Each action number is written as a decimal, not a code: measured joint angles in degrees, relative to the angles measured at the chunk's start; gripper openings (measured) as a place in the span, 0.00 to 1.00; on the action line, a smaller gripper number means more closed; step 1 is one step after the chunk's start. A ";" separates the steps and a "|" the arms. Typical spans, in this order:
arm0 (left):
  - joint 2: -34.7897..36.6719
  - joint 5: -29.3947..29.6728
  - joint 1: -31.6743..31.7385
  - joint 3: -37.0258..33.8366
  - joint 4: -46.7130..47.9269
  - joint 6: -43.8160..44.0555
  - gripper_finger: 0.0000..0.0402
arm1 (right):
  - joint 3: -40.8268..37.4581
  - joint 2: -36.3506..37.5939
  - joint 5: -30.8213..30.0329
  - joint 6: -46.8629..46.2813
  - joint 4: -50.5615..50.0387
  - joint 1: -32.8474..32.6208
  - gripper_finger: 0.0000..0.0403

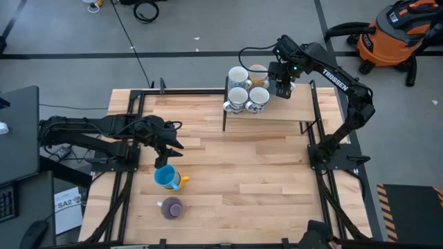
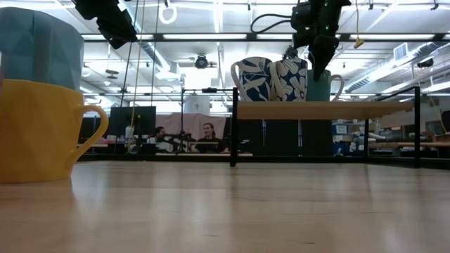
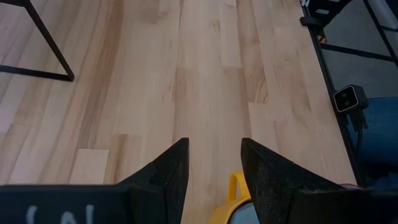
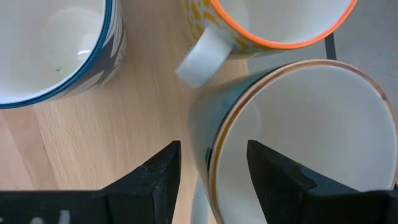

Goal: Place coffee mugs
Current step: Put the blue mug on the shelf, then put the light blue mug on the shelf

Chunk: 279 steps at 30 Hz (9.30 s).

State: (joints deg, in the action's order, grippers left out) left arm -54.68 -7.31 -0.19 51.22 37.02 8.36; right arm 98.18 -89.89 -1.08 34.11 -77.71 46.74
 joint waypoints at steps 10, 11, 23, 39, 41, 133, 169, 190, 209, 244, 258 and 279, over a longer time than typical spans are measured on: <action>0.00 0.00 0.00 -0.02 0.00 0.02 0.38 | 8.54 0.09 -2.30 -0.07 -3.41 -0.49 0.47; 0.00 0.00 0.00 -0.02 0.00 0.02 0.38 | 9.86 0.09 -2.30 -0.07 -4.04 -0.64 0.47; 0.02 0.00 0.00 -0.01 0.00 0.03 0.38 | 22.89 0.09 5.04 -9.67 -8.05 -5.59 0.47; 0.02 -1.03 0.02 1.71 -0.59 12.87 0.38 | 23.37 0.09 9.79 -21.31 -4.62 -22.72 0.47; 0.02 -2.63 0.02 3.44 0.23 15.30 0.38 | 23.37 0.09 9.79 -21.99 -3.51 -25.28 0.47; -21.92 8.09 -15.13 13.92 27.03 12.76 0.32 | -5.32 0.02 5.22 -34.00 21.08 -51.56 0.47; -21.89 5.62 -13.50 27.62 28.47 7.09 0.07 | -5.32 4.19 5.24 -34.05 13.62 -50.83 0.47; -50.46 6.25 -2.73 59.92 18.33 -30.41 0.06 | -5.30 22.29 5.22 -34.58 11.18 -42.29 0.47; -67.53 6.03 -2.75 61.66 22.83 -49.41 0.08 | -5.30 21.67 5.23 -34.45 10.88 -42.16 0.47; -71.79 6.05 -4.59 61.77 21.43 -79.50 0.10 | -5.30 21.60 5.24 -34.42 10.60 -42.16 0.47; -72.11 6.00 -4.59 61.64 16.50 -76.57 0.19 | -5.30 21.59 5.24 -34.42 10.23 -42.16 0.47; -72.11 6.29 -5.40 61.64 13.81 -71.86 0.41 | -5.30 21.59 5.26 -34.42 10.23 -42.16 0.47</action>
State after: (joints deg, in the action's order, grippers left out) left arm -126.78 -1.03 -5.59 112.86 50.83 -63.49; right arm 92.88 -68.29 4.19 -0.32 -67.48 4.58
